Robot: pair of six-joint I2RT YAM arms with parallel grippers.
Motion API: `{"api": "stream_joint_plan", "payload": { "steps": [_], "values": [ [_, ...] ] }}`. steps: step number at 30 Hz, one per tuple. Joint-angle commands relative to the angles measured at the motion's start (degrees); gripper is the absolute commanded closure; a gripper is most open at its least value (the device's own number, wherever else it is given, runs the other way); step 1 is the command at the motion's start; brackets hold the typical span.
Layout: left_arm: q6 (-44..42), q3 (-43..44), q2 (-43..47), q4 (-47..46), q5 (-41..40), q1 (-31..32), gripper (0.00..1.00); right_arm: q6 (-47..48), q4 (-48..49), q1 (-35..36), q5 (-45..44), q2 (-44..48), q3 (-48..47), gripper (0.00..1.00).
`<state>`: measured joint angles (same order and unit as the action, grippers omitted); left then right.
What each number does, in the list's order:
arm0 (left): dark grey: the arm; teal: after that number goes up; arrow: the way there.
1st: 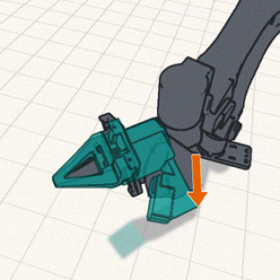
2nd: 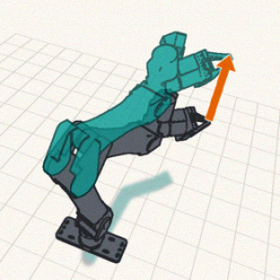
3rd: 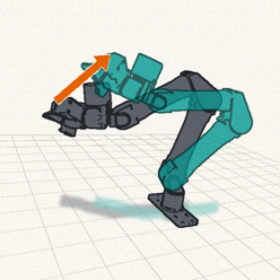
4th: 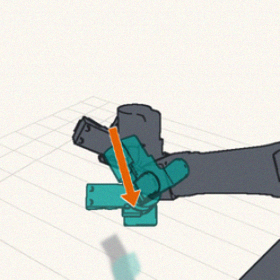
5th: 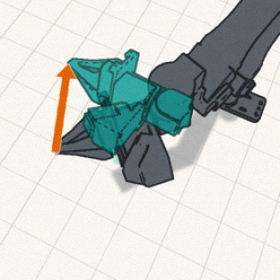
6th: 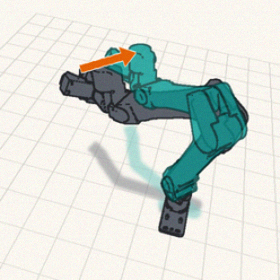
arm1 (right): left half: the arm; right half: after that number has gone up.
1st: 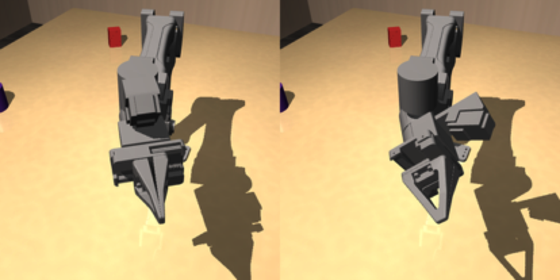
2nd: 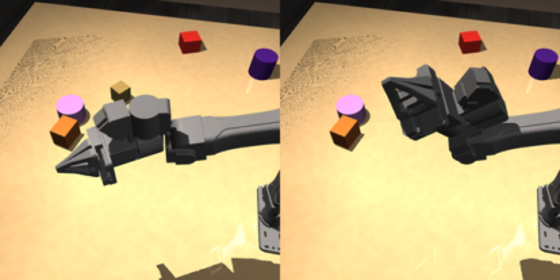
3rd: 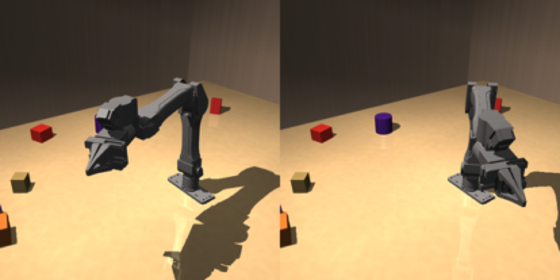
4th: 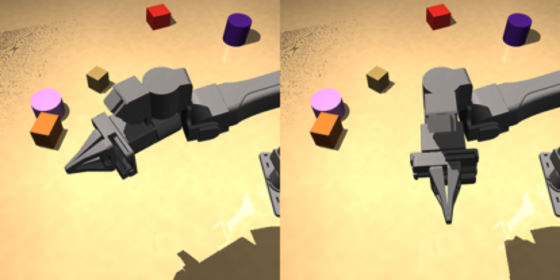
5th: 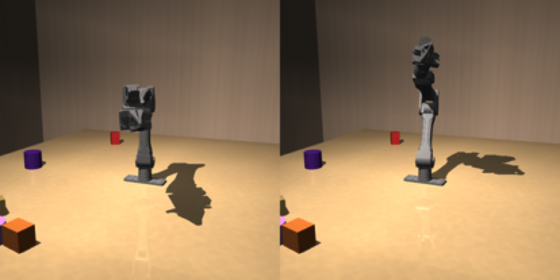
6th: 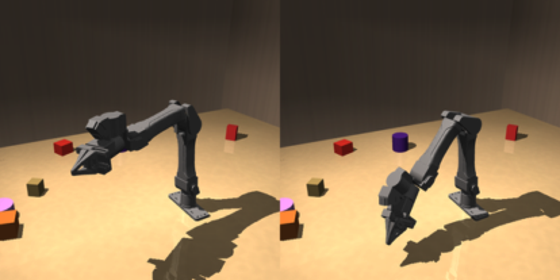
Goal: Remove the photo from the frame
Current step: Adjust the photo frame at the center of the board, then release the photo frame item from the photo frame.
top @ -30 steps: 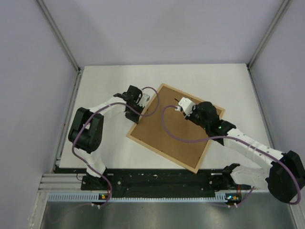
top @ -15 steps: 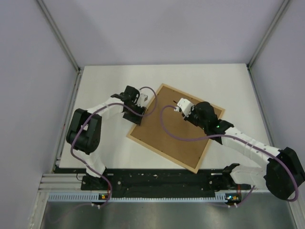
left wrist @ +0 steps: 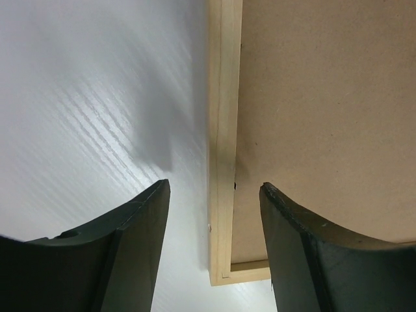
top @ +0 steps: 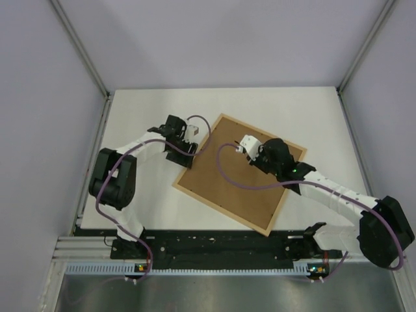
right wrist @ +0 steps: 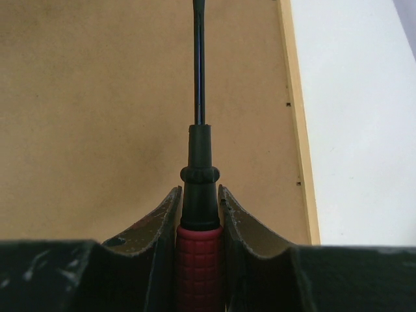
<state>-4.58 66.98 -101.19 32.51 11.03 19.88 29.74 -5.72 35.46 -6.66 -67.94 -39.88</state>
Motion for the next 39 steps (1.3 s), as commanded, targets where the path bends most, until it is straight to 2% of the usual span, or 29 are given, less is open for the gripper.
{"api": "stream_joint_plan", "payload": {
  "steps": [1, 7, 11, 22, 28, 30, 39],
  "values": [
    [-0.08, 3.76, -2.26, -1.14, 3.2, -0.01, 0.37, -3.19, -1.83, -0.39, 2.52, -4.03, -4.76, 1.0],
    [0.09, 10.44, -8.05, 0.01, 2.33, -0.19, 0.37, -5.39, -7.81, -0.39, 5.86, -10.88, -11.26, 1.0],
    [1.32, 13.87, -11.57, 0.8, 1.89, -0.54, 0.4, -6.62, -11.85, -0.39, 9.2, -15.81, -16.71, 1.0],
    [4.4, 15.28, -15.97, -0.25, 4.96, -4.49, 0.65, -7.5, -22.5, 0.39, 12.99, -31.8, -34.55, 1.0],
    [6.42, 14.76, -16.15, -1.05, 5.41, -5.29, 0.66, -8.29, -25.92, 1.71, 10.96, -40.94, -43.86, 1.0],
    [7.3, 14.58, -15.97, -1.48, 6.02, -5.73, 0.69, -8.64, -27.59, 2.06, 11.4, -44.01, -46.94, 1.0],
    [9.94, 14.14, -16.23, -2.89, 7.34, -7.83, 0.71, -10.14, -28.74, 4.79, 10.26, -51.5, -54.33, 1.0]
  ]
}}
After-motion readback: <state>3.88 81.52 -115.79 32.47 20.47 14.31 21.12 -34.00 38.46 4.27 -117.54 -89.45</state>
